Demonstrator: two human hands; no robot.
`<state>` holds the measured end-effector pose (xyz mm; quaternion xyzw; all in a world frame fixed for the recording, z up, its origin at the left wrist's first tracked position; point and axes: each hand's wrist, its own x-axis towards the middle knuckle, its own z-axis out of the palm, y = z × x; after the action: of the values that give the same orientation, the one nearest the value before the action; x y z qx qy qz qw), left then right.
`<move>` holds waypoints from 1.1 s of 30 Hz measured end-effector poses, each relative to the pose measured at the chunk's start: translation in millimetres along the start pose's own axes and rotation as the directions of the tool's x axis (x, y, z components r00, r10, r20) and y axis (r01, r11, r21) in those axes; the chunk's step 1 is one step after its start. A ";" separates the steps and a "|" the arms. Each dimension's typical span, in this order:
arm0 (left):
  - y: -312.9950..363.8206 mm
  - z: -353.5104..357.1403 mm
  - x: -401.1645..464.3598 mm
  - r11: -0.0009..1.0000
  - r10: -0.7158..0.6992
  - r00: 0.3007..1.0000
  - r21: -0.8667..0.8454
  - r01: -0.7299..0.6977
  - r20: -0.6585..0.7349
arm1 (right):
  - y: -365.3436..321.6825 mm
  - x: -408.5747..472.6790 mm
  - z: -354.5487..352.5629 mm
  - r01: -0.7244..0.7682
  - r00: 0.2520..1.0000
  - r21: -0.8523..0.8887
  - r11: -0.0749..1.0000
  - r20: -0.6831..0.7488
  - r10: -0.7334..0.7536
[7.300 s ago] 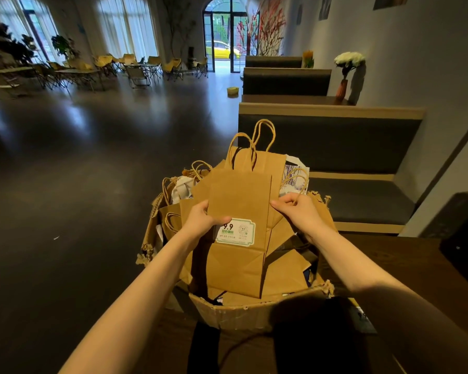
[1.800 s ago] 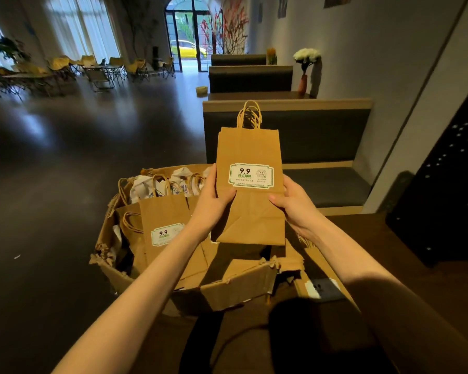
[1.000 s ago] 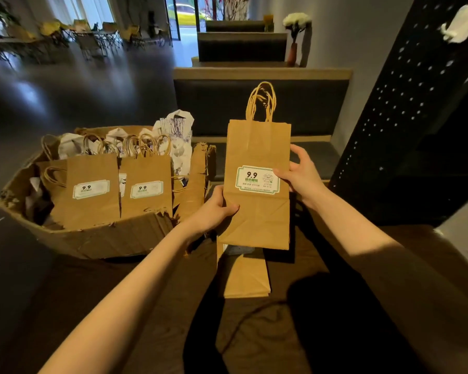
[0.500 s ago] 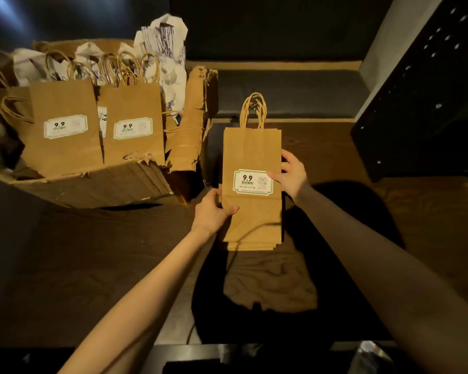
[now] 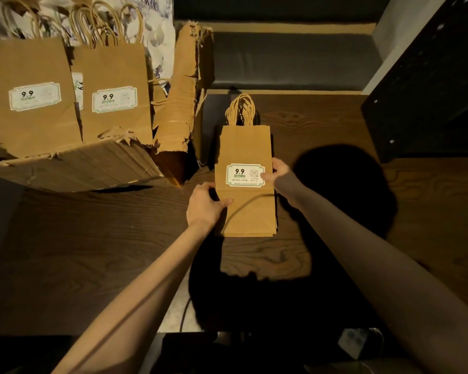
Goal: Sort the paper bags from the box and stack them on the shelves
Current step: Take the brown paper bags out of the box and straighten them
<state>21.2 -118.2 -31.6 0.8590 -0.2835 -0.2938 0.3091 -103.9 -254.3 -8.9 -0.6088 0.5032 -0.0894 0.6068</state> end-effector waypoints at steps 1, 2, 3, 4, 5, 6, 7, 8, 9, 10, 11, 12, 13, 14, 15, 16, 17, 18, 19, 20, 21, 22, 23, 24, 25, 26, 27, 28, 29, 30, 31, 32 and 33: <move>-0.7 0.9 -0.2 1.000 -0.006 1.000 -0.026 0.006 0.006 | 5.7 -1.8 1.8 -0.033 0.999 0.013 0.999 0.023 0.033; -0.7 1.9 -0.5 0.999 -0.007 1.000 -0.050 0.008 0.012 | 10.1 -5.0 3.7 -0.074 0.996 0.022 0.997 0.041 0.074; -0.2 2.6 -1.1 0.998 -0.002 1.000 -0.069 0.003 0.015 | 16.7 -3.7 5.9 -0.093 0.995 0.033 0.995 0.051 0.091; 0.4 3.1 -1.7 0.997 0.007 1.000 -0.080 -0.005 0.023 | 20.0 -5.5 9.3 -0.096 0.994 0.044 0.994 0.063 0.093; 0.5 3.7 -1.8 0.997 0.016 0.999 -0.082 -0.012 0.041 | 23.3 -6.4 12.7 -0.083 0.994 0.056 0.995 0.072 0.079; 0.8 4.3 -1.7 0.997 0.022 0.998 -0.079 -0.017 0.064 | 27.8 -5.2 15.8 -0.092 0.993 0.084 0.992 0.076 0.086; 0.5 5.1 -0.7 0.997 0.023 0.996 -0.079 -0.016 0.084 | 28.8 -6.3 17.4 -0.109 0.992 0.101 0.989 0.074 0.102; 0.5 5.3 0.2 0.996 0.019 0.995 -0.084 -0.010 0.101 | 27.5 -9.3 19.1 -0.125 0.990 0.134 0.983 0.086 0.114; 0.8 5.0 0.9 0.995 0.011 0.994 -0.098 0.000 0.113 | 30.2 -8.6 20.8 -0.141 0.988 0.148 0.979 0.087 0.129; 1.8 4.3 1.6 0.993 0.001 0.993 -0.116 0.013 0.120 | 27.8 -10.6 22.3 -0.144 0.987 0.164 0.976 0.090 0.130; 3.4 3.2 2.0 0.991 -0.006 0.992 -0.133 0.023 0.128 | 22.4 -13.2 23.1 -0.138 0.988 0.156 0.978 0.089 0.126; 5.8 1.8 2.0 0.989 -0.014 0.990 -0.144 0.035 0.142 | 17.0 -14.9 23.6 -0.129 0.989 0.155 0.979 0.087 0.117; 8.2 0.6 2.1 0.987 -0.023 0.986 -0.153 0.048 0.165 | 14.7 -13.3 23.4 -0.124 0.991 0.133 0.983 0.065 0.117; 11.5 -1.4 1.8 0.984 -0.030 0.981 -0.165 0.063 0.193 | 8.3 -17.7 21.7 -0.132 0.991 0.103 0.986 0.036 0.129; 15.1 -4.0 1.6 0.980 -0.037 0.976 -0.182 0.077 0.216 | 4.0 -19.4 19.4 -0.130 0.992 0.066 0.989 0.004 0.130; 19.4 -6.9 0.9 0.977 -0.034 0.975 -0.200 0.079 0.219 | 0.4 -22.4 16.1 -0.101 0.995 0.039 0.994 -0.021 0.102; 24.4 -10.8 -0.1 0.976 -0.025 0.979 -0.207 0.068 0.204 | -0.3 -22.5 12.7 -0.049 0.998 0.018 0.999 -0.043 0.050; 30.2 -15.5 -1.3 0.980 -0.012 0.984 -0.195 0.047 0.176 | -7.0 -27.3 8.5 0.000 0.998 0.001 1.000 -0.070 0.000; 36.7 -20.7 -2.7 0.984 0.009 0.989 -0.175 0.018 0.149 | -15.6 -32.9 5.1 0.047 0.995 -0.012 0.999 -0.087 -0.048; 44.1 -26.5 -3.9 0.987 0.040 0.990 -0.162 -0.017 0.137 | -25.7 -38.0 1.4 0.095 0.990 -0.042 0.995 -0.105 -0.099; 52.9 -33.2 -5.7 0.984 0.078 0.987 -0.167 -0.054 0.140 | -35.3 -39.9 -1.7 0.123 0.984 -0.082 0.989 -0.120 -0.132; 62.9 -40.5 -7.3 0.977 0.122 0.981 -0.190 -0.092 0.153 | -46.1 -41.7 -5.7 0.146 0.978 -0.121 0.982 -0.134 -0.162; 73.2 -48.0 -8.0 0.968 0.163 0.973 -0.217 -0.125 0.165 | -58.1 -43.9 -9.9 0.168 0.970 -0.155 0.973 -0.152 -0.192; 84.1 -56.5 -9.1 0.958 0.196 0.965 -0.243 -0.152 0.172 | -70.3 -46.3 -13.3 0.194 0.961 -0.167 0.967 -0.165 -0.221; 95.3 -65.9 -9.8 0.948 0.222 0.960 -0.269 -0.173 0.168 | -83.0 -49.6 -16.1 0.234 0.949 -0.180 0.955 -0.172 -0.265; 106.7 -75.8 -11.8 0.934 0.245 0.957 -0.303 -0.190 0.154 | -96.9 -53.6 -17.8 0.272 0.935 -0.201 0.941 -0.175 -0.308; 117.8 -86.7 -14.3 0.917 0.262 0.956 -0.344 -0.203 0.135 | -111.9 -59.6 -18.5 0.319 0.917 -0.225 0.921 -0.173 -0.360; 127.6 -98.2 -16.6 0.901 0.274 0.955 -0.377 -0.215 0.111 | -127.1 -64.8 -18.4 0.352 0.901 -0.236 0.906 -0.178 -0.397; 135.9 -110.7 -18.6 0.891 0.284 0.955 -0.392 -0.230 0.084 | -141.9 -70.3 -16.8 0.388 0.886 -0.226 0.893 -0.174 -0.429; 142.0 -124.2 -19.7 0.887 0.295 0.954 -0.387 -0.251 0.059 | -155.0 -73.4 -13.9 0.409 0.878 -0.214 0.887 -0.171 -0.447; 145.5 -138.0 -19.1 0.884 0.311 0.950 -0.378 -0.275 0.037 | -166.3 -76.2 -10.0 0.431 0.868 -0.209 0.878 -0.168 -0.467; 147.3 -152.6 -17.6 0.878 0.332 0.943 -0.369 -0.303 0.016 | -176.7 -78.7 -4.7 0.449 0.859 -0.209 0.869 -0.166 -0.484; 146.8 -167.7 -14.7 0.876 0.348 0.938 -0.356 -0.325 -0.002 | -186.6 -80.7 2.2 0.465 0.850 -0.210 0.860 -0.163 -0.500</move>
<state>80.6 -142.4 182.3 0.7180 -0.3809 -0.3077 0.4946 -46.8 -240.0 185.7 -0.7502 0.4008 -0.2623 0.4558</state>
